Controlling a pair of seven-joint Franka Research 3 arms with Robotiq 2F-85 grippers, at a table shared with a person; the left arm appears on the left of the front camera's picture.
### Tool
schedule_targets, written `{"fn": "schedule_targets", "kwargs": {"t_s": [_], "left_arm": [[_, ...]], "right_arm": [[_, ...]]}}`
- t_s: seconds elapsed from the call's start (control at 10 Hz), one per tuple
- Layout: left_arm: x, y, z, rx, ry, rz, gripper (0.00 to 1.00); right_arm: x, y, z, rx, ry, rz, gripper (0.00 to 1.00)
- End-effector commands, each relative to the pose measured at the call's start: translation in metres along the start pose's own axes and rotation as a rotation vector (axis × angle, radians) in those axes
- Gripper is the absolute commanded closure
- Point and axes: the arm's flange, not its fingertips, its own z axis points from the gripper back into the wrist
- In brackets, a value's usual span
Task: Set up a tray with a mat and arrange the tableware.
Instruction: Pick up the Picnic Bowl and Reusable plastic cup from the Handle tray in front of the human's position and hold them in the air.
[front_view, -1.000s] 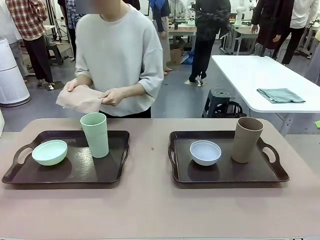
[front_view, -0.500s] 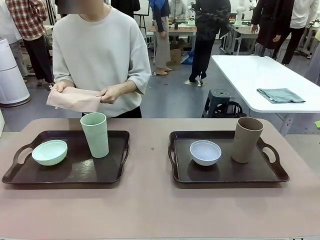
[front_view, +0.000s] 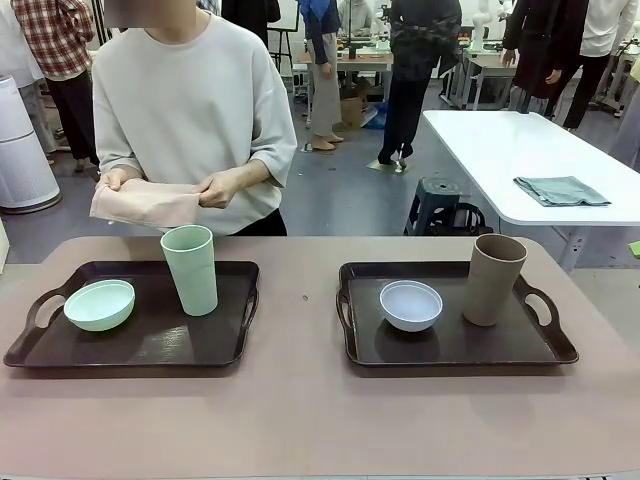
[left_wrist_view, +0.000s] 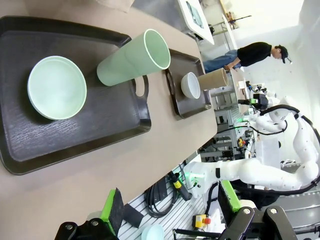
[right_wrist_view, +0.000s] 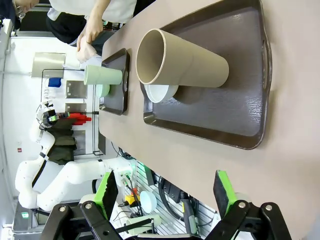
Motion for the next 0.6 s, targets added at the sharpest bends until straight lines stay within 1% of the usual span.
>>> {"fn": "schedule_targets", "kwargs": {"t_s": [0.0, 0.5], "left_arm": [[0.0002, 0.0002, 0.0016, -0.017, -0.007, -0.012, 0.00], [0.0002, 0.0002, 0.0016, -0.017, -0.007, -0.012, 0.00]], "right_arm": [[0.0002, -0.0011, -0.0001, 0.019, -0.004, 0.003, 0.00], [0.0002, -0.0011, -0.0001, 0.019, -0.004, 0.003, 0.00]]}}
